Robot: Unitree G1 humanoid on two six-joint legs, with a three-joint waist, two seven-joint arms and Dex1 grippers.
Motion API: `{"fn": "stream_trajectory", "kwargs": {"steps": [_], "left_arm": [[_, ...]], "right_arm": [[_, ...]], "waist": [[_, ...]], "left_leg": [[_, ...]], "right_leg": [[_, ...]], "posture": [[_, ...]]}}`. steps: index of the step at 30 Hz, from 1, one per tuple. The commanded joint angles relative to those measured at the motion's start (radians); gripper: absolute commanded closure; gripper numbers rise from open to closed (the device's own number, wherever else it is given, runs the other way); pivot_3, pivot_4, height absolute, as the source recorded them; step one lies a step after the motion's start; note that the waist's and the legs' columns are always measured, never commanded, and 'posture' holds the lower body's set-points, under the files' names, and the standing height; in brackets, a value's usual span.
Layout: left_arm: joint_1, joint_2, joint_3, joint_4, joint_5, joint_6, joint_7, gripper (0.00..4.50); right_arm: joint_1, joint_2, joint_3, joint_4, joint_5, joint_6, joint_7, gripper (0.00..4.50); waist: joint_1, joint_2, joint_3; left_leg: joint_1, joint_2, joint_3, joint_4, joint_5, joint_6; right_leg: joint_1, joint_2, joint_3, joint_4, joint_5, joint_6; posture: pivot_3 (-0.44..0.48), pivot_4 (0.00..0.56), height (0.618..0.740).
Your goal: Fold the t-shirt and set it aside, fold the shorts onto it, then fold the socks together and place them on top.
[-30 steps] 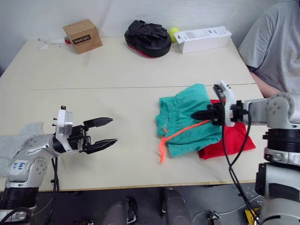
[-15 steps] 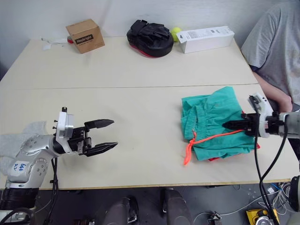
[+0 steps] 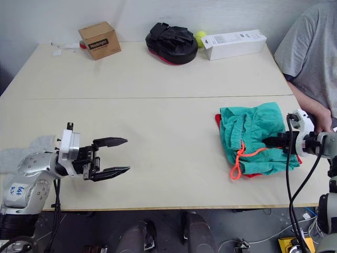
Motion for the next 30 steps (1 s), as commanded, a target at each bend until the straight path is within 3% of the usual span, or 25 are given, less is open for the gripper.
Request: {"fn": "stream_trajectory", "kwargs": {"steps": [1,4,7,9,12,15,23,30], "left_arm": [[0.009,0.021,0.025,-0.047,-0.014,0.002,0.002,0.0],[0.025,0.035,0.043,-0.054,-0.015,0.007,0.003,0.0],[0.051,0.061,0.081,-0.051,-0.019,0.016,0.002,0.0],[0.076,0.074,0.103,-0.043,-0.019,0.012,-0.004,0.0],[0.111,0.082,0.13,-0.033,-0.014,0.002,-0.004,0.0],[0.147,0.075,0.169,-0.021,-0.007,-0.008,0.021,0.0],[0.331,0.026,0.34,-0.008,0.01,-0.043,0.145,0.0],[0.674,-0.164,0.65,0.028,-0.002,-0.143,0.276,0.0]], "right_arm": [[0.04,-0.057,-0.047,-0.077,-0.025,-0.063,0.009,2.74],[0.138,-0.131,-0.084,-0.18,-0.028,-0.17,0.082,1.68],[0.336,-0.207,-0.22,-0.344,0.001,-0.463,0.267,0.65],[0.419,-0.195,-0.304,-0.4,-0.014,-0.675,0.299,0.01],[0.482,-0.142,-0.397,-0.458,0.014,-0.882,0.356,0.01],[0.512,-0.025,-0.446,-0.565,0.103,-0.959,0.367,0.01],[0.644,0.259,-0.315,-0.781,0.132,-1.091,0.352,0.01],[0.771,0.503,-0.165,-0.904,0.156,-1.3,0.376,0.01]], "waist": [[0.001,0.0,0.0],[0.002,0.002,0.001],[0.015,0.003,0.002],[0.016,0.003,0.002],[0.007,0.001,0.003],[0.0,-0.005,0.006],[-0.001,-0.005,0.007],[-0.005,-0.009,0.006]], "left_leg": [[0.0,0.0,0.0,0.0,0.0,0.0],[0.0,0.0,0.0,0.0,0.0,0.0],[0.0,0.0,-0.001,-0.001,-0.001,0.0],[0.0,0.0,-0.001,-0.001,-0.001,0.0],[0.005,0.001,0.003,-0.001,-0.001,0.0],[0.012,0.001,0.002,-0.003,-0.002,0.0],[0.014,0.001,0.001,-0.005,-0.002,0.002],[0.014,0.002,0.001,-0.005,-0.008,0.004]], "right_leg": [[0.0,0.0,0.0,0.0,0.0,0.0],[0.0,0.0,0.0,0.0,0.0,0.0],[0.0,0.001,0.0,0.0,-0.001,0.002],[0.0,0.002,0.0,0.0,-0.002,0.003],[0.003,0.002,0.002,0.0,-0.002,0.003],[0.009,0.003,0.004,-0.001,-0.002,0.003],[0.01,0.002,0.004,0.0,-0.002,0.001],[0.01,0.002,0.002,0.0,-0.004,-0.002]], "posture": [[0.0,0.15,0.74],[0.0,0.15,0.74],[0.0,0.15,0.74],[0.0,0.15,0.74],[0.0,0.15,0.74],[0.0,0.15,0.74],[0.0,0.15,0.74],[0.0,0.15,0.74]]}}
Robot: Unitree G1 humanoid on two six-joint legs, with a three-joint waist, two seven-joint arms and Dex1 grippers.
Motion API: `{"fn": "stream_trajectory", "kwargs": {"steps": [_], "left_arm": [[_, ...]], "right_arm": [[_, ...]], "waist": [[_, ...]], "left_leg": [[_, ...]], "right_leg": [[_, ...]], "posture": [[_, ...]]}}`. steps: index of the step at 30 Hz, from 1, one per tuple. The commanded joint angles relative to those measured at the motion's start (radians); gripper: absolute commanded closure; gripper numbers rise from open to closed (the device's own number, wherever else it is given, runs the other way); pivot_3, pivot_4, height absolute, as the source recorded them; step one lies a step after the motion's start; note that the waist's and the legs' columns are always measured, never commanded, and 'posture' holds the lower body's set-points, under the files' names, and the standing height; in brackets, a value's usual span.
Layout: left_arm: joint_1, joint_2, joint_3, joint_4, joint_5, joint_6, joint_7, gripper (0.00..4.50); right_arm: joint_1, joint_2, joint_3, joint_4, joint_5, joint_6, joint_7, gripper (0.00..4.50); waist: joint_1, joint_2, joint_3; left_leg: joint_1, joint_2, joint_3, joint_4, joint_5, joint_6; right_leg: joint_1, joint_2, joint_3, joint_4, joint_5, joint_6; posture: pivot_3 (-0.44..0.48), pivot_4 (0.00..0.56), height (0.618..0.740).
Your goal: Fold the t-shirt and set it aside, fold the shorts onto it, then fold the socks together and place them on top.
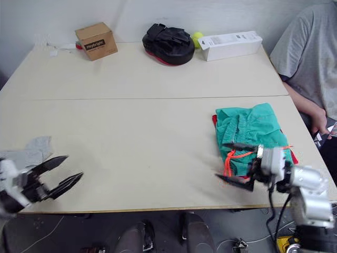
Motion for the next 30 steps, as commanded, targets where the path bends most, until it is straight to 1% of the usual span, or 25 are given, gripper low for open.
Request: {"fn": "stream_trajectory", "kwargs": {"steps": [1,3,4,6,7,8,9,10,11,12,13,14,15,16,17,19,22,25,28,30], "left_arm": [[0.129,-0.081,0.157,0.016,-0.029,-0.049,0.056,0.0],[0.174,-0.123,0.216,0.035,-0.052,-0.05,0.097,0.0],[0.184,-0.141,0.247,0.043,-0.078,-0.026,0.137,0.0],[0.204,-0.171,0.292,0.057,-0.095,-0.008,0.201,0.0],[0.211,-0.182,0.306,0.06,-0.103,0.003,0.227,0.0],[0.217,-0.187,0.315,0.063,-0.102,0.011,0.25,0.0],[0.219,-0.189,0.321,0.061,-0.115,0.022,0.261,0.0],[0.215,-0.185,0.326,0.057,-0.124,0.037,0.28,0.0],[0.209,-0.176,0.326,0.054,-0.124,0.052,0.301,0.0],[0.204,-0.163,0.322,0.048,-0.135,0.08,0.311,0.0],[0.201,-0.14,0.308,0.04,-0.128,0.096,0.312,0.0],[0.194,-0.113,0.293,0.032,-0.115,0.111,0.316,0.0],[0.184,-0.084,0.278,0.022,-0.101,0.125,0.319,0.0],[0.172,-0.042,0.261,0.019,-0.066,0.137,0.334,0.0],[0.153,-0.002,0.249,0.023,-0.042,0.156,0.356,0.0],[0.111,0.071,0.232,0.029,-0.025,0.204,0.379,0.0],[0.053,0.169,0.212,0.036,-0.01,0.296,0.402,0.0],[0.008,0.259,0.169,0.059,0.012,0.399,0.407,0.0],[-0.023,0.326,0.116,0.093,0.05,0.466,0.397,0.0],[-0.058,0.366,0.061,0.134,0.084,0.487,0.383,0.0]], "right_arm": [[0.042,0.054,0.045,-0.096,0.046,-0.076,0.017,0.01],[0.052,0.066,0.072,-0.112,0.05,-0.085,0.018,0.01],[0.052,0.068,0.081,-0.116,0.054,-0.085,0.015,0.01],[0.06,0.05,0.106,-0.132,0.074,-0.059,0.036,0.01],[0.057,0.05,0.109,-0.132,0.071,-0.079,0.042,0.01],[0.059,0.049,0.109,-0.133,0.075,-0.076,0.036,0.01],[0.059,0.049,0.111,-0.134,0.072,-0.089,0.038,0.01],[0.06,0.047,0.112,-0.134,0.07,-0.095,0.038,0.01],[0.061,0.046,0.114,-0.136,0.071,-0.093,0.037,0.01],[0.061,0.046,0.115,-0.137,0.071,-0.093,0.032,0.01],[0.061,0.046,0.116,-0.139,0.073,-0.086,0.027,0.01],[0.058,0.046,0.117,-0.141,0.074,-0.081,0.022,0.01],[0.056,0.048,0.118,-0.142,0.076,-0.078,0.016,0.01],[0.055,0.049,0.118,-0.142,0.081,-0.07,0.01,0.01],[0.054,0.05,0.119,-0.142,0.083,-0.066,0.005,0.01],[0.053,0.049,0.121,-0.141,0.085,-0.064,0.002,0.01],[0.05,0.047,0.124,-0.135,0.088,-0.06,0.002,0.01],[0.047,0.045,0.125,-0.13,0.091,-0.057,0.002,0.01],[0.047,0.046,0.125,-0.128,0.095,-0.055,0.007,0.01],[0.047,0.049,0.124,-0.126,0.1,-0.053,0.008,0.01]], "waist": [[0.001,0.0,0.0],[0.002,-0.001,0.001],[0.005,-0.002,0.001],[0.007,-0.001,0.002],[0.007,-0.001,0.001],[0.006,0.0,0.002],[0.006,0.003,0.001],[0.003,0.014,-0.002],[0.009,0.018,-0.009],[0.008,0.009,-0.01],[0.008,-0.004,-0.009],[0.008,-0.007,-0.008],[0.011,-0.008,-0.008],[0.014,-0.009,-0.008],[0.02,-0.01,-0.009],[0.028,-0.01,-0.01],[0.03,-0.01,-0.01],[0.025,-0.009,-0.009],[0.02,-0.008,-0.009],[0.021,-0.007,-0.008]], "left_leg": [[0.0,0.0,0.0,0.0,-0.001,0.001],[0.0,-0.001,0.0,0.001,-0.002,0.002],[0.0,-0.001,0.0,0.003,-0.004,0.0],[0.0,-0.001,-0.005,0.005,-0.005,-0.001],[0.001,-0.001,-0.01,0.005,-0.005,-0.001],[0.001,-0.001,-0.017,0.005,-0.006,-0.001],[-0.002,0.0,-0.026,0.004,-0.006,-0.001],[-0.005,0.002,-0.034,0.002,-0.007,0.0],[-0.013,0.012,-0.042,0.0,-0.007,0.0],[-0.018,0.018,-0.039,-0.01,-0.002,0.005],[-0.013,0.014,-0.031,-0.007,0.0,0.008],[0.0,0.007,-0.025,-0.001,-0.005,0.006],[0.008,0.003,-0.026,0.003,-0.013,-0.005],[0.01,-0.001,-0.031,-0.001,-0.015,-0.007],[0.009,-0.002,-0.035,-0.002,-0.015,-0.007],[0.01,-0.002,-0.034,-0.002,-0.016,-0.008],[0.012,-0.001,-0.032,-0.001,-0.018,-0.005],[0.015,0.0,-0.029,-0.002,-0.019,-0.007],[0.017,0.001,-0.029,-0.001,-0.02,-0.008],[0.018,0.001,-0.029,-0.001,-0.019,-0.009]], "right_leg": [[0.0,0.0,0.0,0.0,0.0,0.0],[0.0,-0.001,0.0,-0.001,0.0,0.0],[0.001,-0.001,-0.001,-0.002,0.0,-0.001],[0.004,-0.001,-0.004,-0.008,0.0,-0.002],[0.004,0.0,-0.007,-0.017,-0.001,-0.009],[0.009,0.004,-0.009,-0.028,0.0,-0.015],[0.012,0.012,-0.009,-0.04,0.006,-0.014],[0.017,0.019,-0.01,-0.057,0.015,-0.014],[0.027,0.034,-0.012,-0.089,0.031,-0.01],[0.03,0.029,-0.018,-0.08,0.04,-0.016],[0.026,0.014,-0.012,-0.051,0.023,0.003],[0.025,0.007,-0.001,-0.028,-0.004,0.008],[0.022,0.007,0.001,-0.025,-0.015,0.009],[0.029,0.009,0.003,-0.025,-0.02,-0.009],[0.029,0.01,0.003,-0.025,-0.02,-0.008],[0.028,0.01,0.003,-0.017,-0.013,0.003],[0.026,0.008,0.004,-0.009,-0.018,-0.002],[0.026,0.009,0.005,-0.005,-0.021,-0.003],[0.025,0.009,0.006,-0.001,-0.023,-0.004],[0.025,0.009,0.006,0.001,-0.023,-0.004]], "posture": [[0.0,0.15,0.74],[0.0,0.15,0.74],[0.0,0.15,0.74],[0.0,0.15,0.74],[0.0,0.15,0.74],[0.0,0.15,0.74],[0.0,0.15,0.74],[0.0,0.15,0.74],[0.0,0.15,0.74],[0.0,0.15,0.74],[0.0,0.15,0.74],[0.0,0.15,0.74],[0.0,0.15,0.74],[0.0,0.15,0.74],[0.0,0.15,0.74],[0.0,0.15,0.74],[0.0,0.15,0.74],[0.0,0.15,0.74],[0.0,0.15,0.74],[0.0,0.15,0.74]]}}
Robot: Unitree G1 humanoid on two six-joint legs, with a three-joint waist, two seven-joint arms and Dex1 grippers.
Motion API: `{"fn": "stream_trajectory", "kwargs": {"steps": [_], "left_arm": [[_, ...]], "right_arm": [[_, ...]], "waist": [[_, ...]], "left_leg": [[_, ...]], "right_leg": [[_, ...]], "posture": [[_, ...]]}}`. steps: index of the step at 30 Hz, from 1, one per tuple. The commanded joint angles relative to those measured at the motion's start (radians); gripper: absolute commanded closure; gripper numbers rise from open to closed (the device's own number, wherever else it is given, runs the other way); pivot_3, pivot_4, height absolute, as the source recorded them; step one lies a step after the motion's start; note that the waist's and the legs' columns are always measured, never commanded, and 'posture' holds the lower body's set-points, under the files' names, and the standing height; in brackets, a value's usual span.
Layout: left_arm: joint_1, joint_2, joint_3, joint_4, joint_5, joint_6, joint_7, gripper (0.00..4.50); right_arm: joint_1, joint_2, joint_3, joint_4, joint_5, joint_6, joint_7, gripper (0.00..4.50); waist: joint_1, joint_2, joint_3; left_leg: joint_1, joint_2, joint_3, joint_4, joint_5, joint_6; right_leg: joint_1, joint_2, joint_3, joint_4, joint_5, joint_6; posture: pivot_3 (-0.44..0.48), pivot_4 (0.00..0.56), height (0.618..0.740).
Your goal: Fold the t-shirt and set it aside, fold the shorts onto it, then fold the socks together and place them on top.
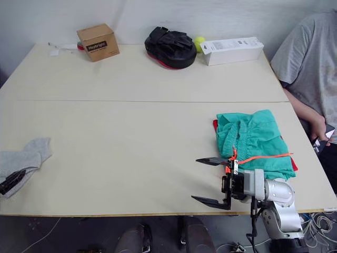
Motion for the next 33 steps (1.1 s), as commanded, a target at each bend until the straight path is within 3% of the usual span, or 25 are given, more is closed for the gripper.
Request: {"fn": "stream_trajectory", "kwargs": {"steps": [1,3,6,13,17,20,22,25,28,33], "left_arm": [[-0.042,0.058,-0.063,0.069,0.066,0.036,-0.018,0.0],[-0.076,0.073,-0.088,0.098,0.087,0.054,-0.022,0.0],[-0.102,0.091,-0.109,0.132,0.109,0.075,-0.042,0.76],[-0.156,0.1,-0.13,0.224,0.115,-0.015,-0.183,3.16],[-0.242,0.078,-0.188,0.156,0.072,-0.06,-0.27,4.4],[-0.266,0.078,-0.257,0.018,0.037,-0.098,-0.382,4.46],[-0.338,0.046,-0.313,-0.092,-0.03,-0.064,-0.389,4.46],[-0.449,0.007,-0.464,-0.201,-0.027,-0.038,-0.379,4.46],[-0.559,-0.042,-0.624,-0.213,0.019,-0.023,-0.365,4.46],[-0.73,-0.133,-0.892,-0.075,0.215,-0.135,-0.382,4.46]], "right_arm": [[0.003,-0.003,-0.003,-0.014,0.03,-0.001,0.003,0.01],[0.003,-0.005,-0.002,-0.013,0.035,0.001,0.007,0.01],[0.003,-0.009,-0.003,-0.011,0.038,0.003,0.016,0.0],[0.017,-0.022,-0.022,0.005,0.04,-0.007,0.031,0.0],[0.037,-0.037,-0.046,0.005,0.045,-0.008,0.036,0.0],[0.059,-0.055,-0.069,0.001,0.05,-0.009,0.036,0.0],[0.079,-0.072,-0.094,-0.002,0.055,-0.011,0.033,0.0],[0.1,-0.088,-0.121,-0.002,0.048,-0.018,0.028,0.0],[0.101,-0.095,-0.131,-0.003,0.041,-0.016,0.016,0.0],[0.105,-0.098,-0.115,-0.055,0.023,0.008,-0.028,0.0]], "waist": [[0.001,0.0,0.0],[0.0,0.0,0.0],[0.001,0.0,0.0],[0.006,0.001,0.0],[0.014,0.001,0.0],[0.017,0.001,0.0],[0.017,0.001,0.0],[0.016,0.002,0.0],[0.009,0.005,-0.001],[0.01,0.005,-0.001]], "left_leg": [[0.001,0.0,0.0,0.0,0.001,0.0],[0.001,0.0,0.0,0.0,0.002,-0.001],[0.001,0.0,0.0,0.0,0.003,-0.002],[0.001,0.0,0.0,0.0,0.003,-0.003],[0.001,0.0,0.0,0.0,0.003,-0.002],[0.001,-0.001,0.0,0.001,0.003,-0.002],[0.001,-0.002,0.0,0.001,0.003,-0.002],[0.001,-0.002,0.0,0.001,0.004,-0.001],[0.001,-0.002,0.0,0.002,0.005,-0.002],[0.002,-0.001,0.001,0.003,0.007,-0.005]], "right_leg": [[0.0,0.0,0.0,0.001,0.0,0.0],[0.0,0.0,0.0,0.002,0.0,0.0],[-0.001,0.0,0.0,0.004,0.0,-0.001],[-0.001,-0.001,0.0,0.004,0.0,-0.002],[-0.001,-0.001,0.0,0.005,-0.001,-0.002],[-0.001,-0.002,0.0,0.005,0.0,-0.002],[0.0,-0.003,0.0,0.005,0.0,-0.001],[0.0,-0.002,0.0,0.005,0.0,-0.001],[0.001,0.0,0.002,0.006,0.001,0.0],[0.0,0.005,0.004,0.008,0.001,0.001]], "posture": [[0.0,0.15,0.74],[0.0,0.15,0.74],[0.0,0.15,0.74],[0.0,0.15,0.74],[0.0,0.15,0.74],[0.0,0.15,0.74],[0.0,0.15,0.74],[0.0,0.15,0.74],[0.0,0.15,0.74],[0.0,0.15,0.74]]}}
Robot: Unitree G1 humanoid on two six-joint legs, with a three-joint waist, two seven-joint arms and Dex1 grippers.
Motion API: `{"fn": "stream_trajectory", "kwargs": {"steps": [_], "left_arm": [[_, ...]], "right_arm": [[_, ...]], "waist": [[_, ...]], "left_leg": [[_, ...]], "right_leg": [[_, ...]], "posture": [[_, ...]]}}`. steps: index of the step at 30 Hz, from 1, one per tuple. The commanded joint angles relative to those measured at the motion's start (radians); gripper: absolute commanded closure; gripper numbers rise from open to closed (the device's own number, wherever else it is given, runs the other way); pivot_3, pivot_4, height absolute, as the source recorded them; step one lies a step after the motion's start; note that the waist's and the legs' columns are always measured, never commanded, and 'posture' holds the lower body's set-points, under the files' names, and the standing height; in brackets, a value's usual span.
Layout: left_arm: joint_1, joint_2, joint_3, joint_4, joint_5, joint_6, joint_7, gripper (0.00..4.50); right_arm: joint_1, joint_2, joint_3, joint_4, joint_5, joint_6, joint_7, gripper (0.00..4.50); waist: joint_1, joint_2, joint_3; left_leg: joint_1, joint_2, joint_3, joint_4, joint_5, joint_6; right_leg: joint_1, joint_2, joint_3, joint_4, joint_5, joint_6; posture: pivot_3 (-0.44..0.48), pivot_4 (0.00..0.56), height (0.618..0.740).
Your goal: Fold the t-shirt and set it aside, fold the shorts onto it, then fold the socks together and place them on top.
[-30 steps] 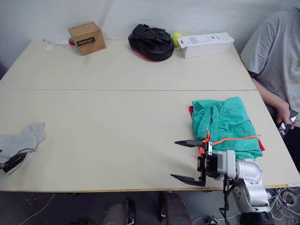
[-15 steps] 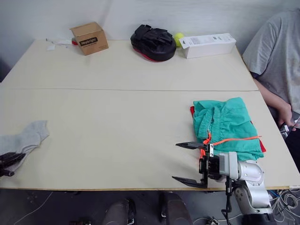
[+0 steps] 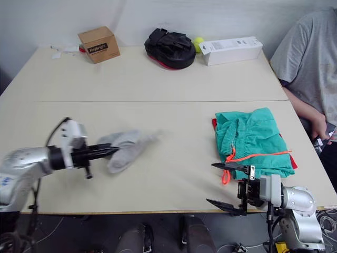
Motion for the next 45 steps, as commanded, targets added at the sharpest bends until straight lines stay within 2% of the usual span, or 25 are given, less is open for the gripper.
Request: {"fn": "stream_trajectory", "kwargs": {"steps": [1,5,7,14,17,21,23,26,29,32,34,37,39,43,45], "left_arm": [[-0.087,-0.039,-0.127,0.087,0.122,-0.083,-0.019,4.46],[-0.18,-0.124,-0.217,0.155,0.179,-0.104,-0.024,4.46],[-0.183,-0.155,-0.235,0.14,0.16,-0.085,-0.046,4.46],[-0.077,-0.133,-0.247,0.006,0.129,-0.04,-0.113,4.46],[-0.052,-0.131,-0.246,-0.006,0.142,-0.041,-0.102,3.78],[-0.027,-0.161,-0.191,-0.003,0.093,-0.08,-0.107,2.5],[-0.003,-0.153,-0.127,-0.008,0.034,-0.109,-0.148,1.91],[0.057,-0.086,0.013,-0.03,-0.102,-0.074,-0.242,0.97],[0.111,0.003,0.117,-0.01,-0.137,-0.044,-0.271,0.97],[0.141,0.05,0.184,0.056,-0.12,-0.028,-0.237,0.42],[0.122,0.051,0.187,0.101,-0.116,0.012,-0.207,0.02],[0.071,0.04,0.165,0.154,-0.11,0.059,-0.178,0.02],[0.034,0.035,0.141,0.185,-0.099,0.064,-0.184,0.02],[-0.144,-0.009,0.081,0.354,-0.024,0.059,-0.123,0.02],[-0.212,-0.044,0.039,0.408,0.007,0.038,-0.124,0.02]], "right_arm": [[-0.001,-0.012,-0.001,-0.073,-0.004,0.017,-0.046,0.0],[-0.009,-0.016,0.018,-0.119,-0.021,0.054,-0.104,0.0],[-0.01,-0.02,0.017,-0.132,-0.027,0.068,-0.124,0.0],[-0.001,-0.046,-0.003,-0.159,-0.029,0.11,-0.165,0.0],[0.006,-0.064,-0.007,-0.175,-0.025,0.133,-0.178,0.0],[0.019,-0.093,-0.014,-0.202,-0.014,0.182,-0.195,0.0],[0.028,-0.115,-0.025,-0.215,0.003,0.216,-0.198,0.0],[0.035,-0.157,-0.047,-0.249,0.073,0.316,-0.221,0.0],[0.02,-0.21,-0.048,-0.313,0.159,0.507,-0.325,0.0],[-0.052,-0.24,0.012,-0.385,0.27,0.761,-0.528,0.0],[-0.109,-0.238,0.06,-0.408,0.366,0.911,-0.632,0.0],[-0.201,-0.223,0.138,-0.412,0.426,1.076,-0.753,0.0],[-0.245,-0.199,0.17,-0.398,0.43,1.13,-0.808,0.0],[-0.296,-0.122,0.311,-0.361,0.268,1.153,-0.897,0.0],[-0.295,-0.073,0.338,-0.339,0.214,1.147,-0.945,0.0]], "waist": [[0.002,0.0,0.0],[0.005,0.0,0.0],[0.005,0.0,0.0],[0.004,0.0,0.0],[0.005,0.0,0.0],[0.005,0.0,0.0],[0.004,0.0,0.0],[-0.002,0.001,0.0],[-0.003,0.001,0.001],[-0.001,0.002,0.001],[0.002,0.002,0.001],[0.006,0.001,0.002],[0.007,0.001,0.001],[0.007,0.0,0.001],[0.006,-0.001,0.0]], "left_leg": [[0.0,0.0,0.0,0.0,0.001,0.0],[-0.001,0.0,-0.001,0.001,0.002,0.0],[-0.002,-0.001,-0.001,0.003,0.002,0.001],[-0.002,-0.001,0.0,0.003,0.004,-0.002],[-0.002,-0.001,-0.001,0.003,0.004,-0.002],[-0.002,-0.001,-0.001,0.004,0.003,0.003],[-0.002,-0.001,-0.001,0.004,0.003,0.003],[-0.002,-0.001,-0.001,0.003,0.004,0.003],[-0.002,0.0,-0.002,0.002,0.004,0.002],[-0.001,0.0,-0.002,0.001,0.004,0.002],[-0.002,-0.001,-0.002,0.001,0.005,0.003],[-0.004,-0.001,-0.003,0.001,0.005,0.004],[-0.005,-0.002,-0.003,0.001,0.004,0.005],[-0.007,-0.002,-0.003,0.001,0.002,0.006],[-0.01,-0.002,-0.003,0.001,0.002,0.006]], "right_leg": [[0.0,0.0,0.0,0.0,0.0,0.0],[0.0,0.0,0.0,0.001,0.001,0.002],[0.0,0.0,0.001,0.001,0.002,0.003],[0.0,0.0,0.002,0.0,0.001,0.004],[0.0,-0.001,0.002,0.001,0.001,0.004],[0.0,-0.001,0.002,0.001,0.001,0.004],[0.0,-0.001,0.002,0.001,0.001,0.004],[0.0,-0.001,0.002,0.001,0.001,0.004],[0.0,0.0,0.002,0.001,0.001,0.004],[0.0,-0.001,0.002,0.0,0.001,0.004],[-0.001,-0.002,0.002,-0.001,0.001,0.003],[-0.001,-0.002,0.002,-0.002,0.001,0.003],[-0.002,-0.003,0.001,-0.003,0.001,0.003],[-0.003,-0.003,0.0,-0.004,0.002,0.004],[-0.006,-0.002,0.0,-0.004,0.002,0.005]], "posture": [[0.0,0.15,0.74],[0.0,0.15,0.74],[0.0,0.15,0.74],[0.0,0.15,0.74],[0.0,0.15,0.74],[0.0,0.15,0.74],[0.0,0.15,0.74],[0.0,0.15,0.74],[0.0,0.15,0.74],[0.0,0.15,0.74],[0.0,0.15,0.74],[0.0,0.15,0.74],[0.0,0.15,0.74],[0.0,0.15,0.74],[0.0,0.15,0.74]]}}
